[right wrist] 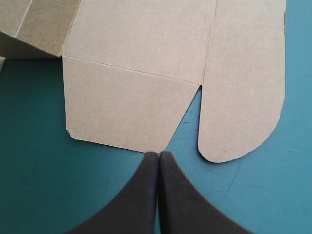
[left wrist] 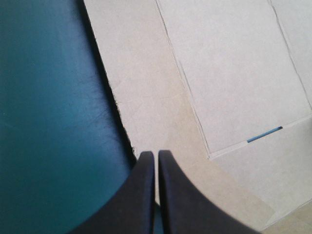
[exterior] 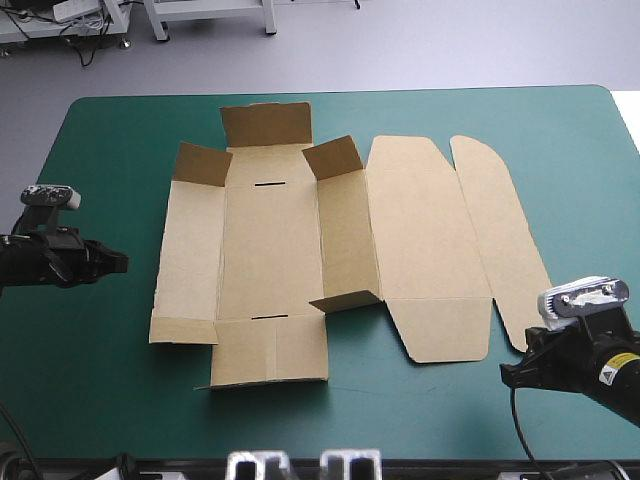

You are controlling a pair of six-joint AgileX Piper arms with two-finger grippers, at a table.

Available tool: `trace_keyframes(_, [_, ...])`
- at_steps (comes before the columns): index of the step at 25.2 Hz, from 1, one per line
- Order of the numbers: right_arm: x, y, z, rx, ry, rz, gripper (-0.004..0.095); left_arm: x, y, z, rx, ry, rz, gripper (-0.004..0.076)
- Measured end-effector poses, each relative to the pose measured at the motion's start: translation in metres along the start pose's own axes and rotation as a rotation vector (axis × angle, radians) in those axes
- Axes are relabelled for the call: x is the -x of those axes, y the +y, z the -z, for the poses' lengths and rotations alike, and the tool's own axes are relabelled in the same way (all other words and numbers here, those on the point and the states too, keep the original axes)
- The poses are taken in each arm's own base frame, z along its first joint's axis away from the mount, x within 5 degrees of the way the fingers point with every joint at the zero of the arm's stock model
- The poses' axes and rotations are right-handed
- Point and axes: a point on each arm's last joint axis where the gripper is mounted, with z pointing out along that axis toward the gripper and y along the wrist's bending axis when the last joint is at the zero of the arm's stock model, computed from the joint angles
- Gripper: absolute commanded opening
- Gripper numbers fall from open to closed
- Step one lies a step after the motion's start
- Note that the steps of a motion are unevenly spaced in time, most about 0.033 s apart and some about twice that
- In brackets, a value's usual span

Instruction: Fold the box

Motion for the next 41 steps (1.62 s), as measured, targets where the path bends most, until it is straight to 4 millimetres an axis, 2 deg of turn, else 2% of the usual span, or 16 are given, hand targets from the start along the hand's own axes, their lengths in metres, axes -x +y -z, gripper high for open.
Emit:
trace_keyframes(2, [0.000, 0.000, 0.000, 0.000, 0.000, 0.000, -0.0015, 0.001, 0.007, -0.004, -0.017, 0.001, 0.033, 0.0172])
trace_keyframes(5, [0.000, 0.000, 0.000, 0.000, 0.000, 0.000, -0.0015, 0.003, 0.024, -0.022, -0.045, 0.051, 0.114, 0.0462])
trace_keyframes(7, [0.000, 0.000, 0.000, 0.000, 0.000, 0.001, -0.0015, 0.003, 0.038, -0.040, -0.075, 0.104, 0.173, 0.0511])
trace_keyframes(15, [0.000, 0.000, 0.000, 0.000, 0.000, 0.001, -0.0015, 0.002, 0.065, -0.087, -0.191, 0.161, 0.258, 0.0511])
trace_keyframes(25, [0.000, 0.000, 0.000, 0.000, 0.000, 0.002, -0.0015, -0.015, 0.076, -0.119, -0.275, 0.218, 0.306, 0.0511])
trace_keyframes(28, [0.000, 0.000, 0.000, 0.000, 0.000, 0.003, -0.0015, -0.014, 0.072, -0.128, -0.293, 0.235, 0.299, 0.0511])
trace_keyframes(34, [0.000, 0.000, 0.000, 0.000, 0.000, 0.003, -0.0015, -0.009, 0.044, -0.150, -0.355, 0.297, 0.226, 0.0501])
trace_keyframes(36, [0.000, 0.000, 0.000, 0.000, 0.000, 0.004, -0.0015, -0.007, 0.034, -0.156, -0.361, 0.313, 0.216, 0.0457])
trace_keyframes(38, [0.000, 0.000, 0.000, 0.000, 0.000, 0.004, -0.0015, -0.005, 0.029, -0.160, -0.347, 0.310, 0.226, 0.0358])
trace_keyframes(41, [0.000, 0.000, 0.000, 0.000, 0.000, 0.004, -0.0015, -0.003, 0.029, -0.162, -0.329, 0.300, 0.239, 0.0095])
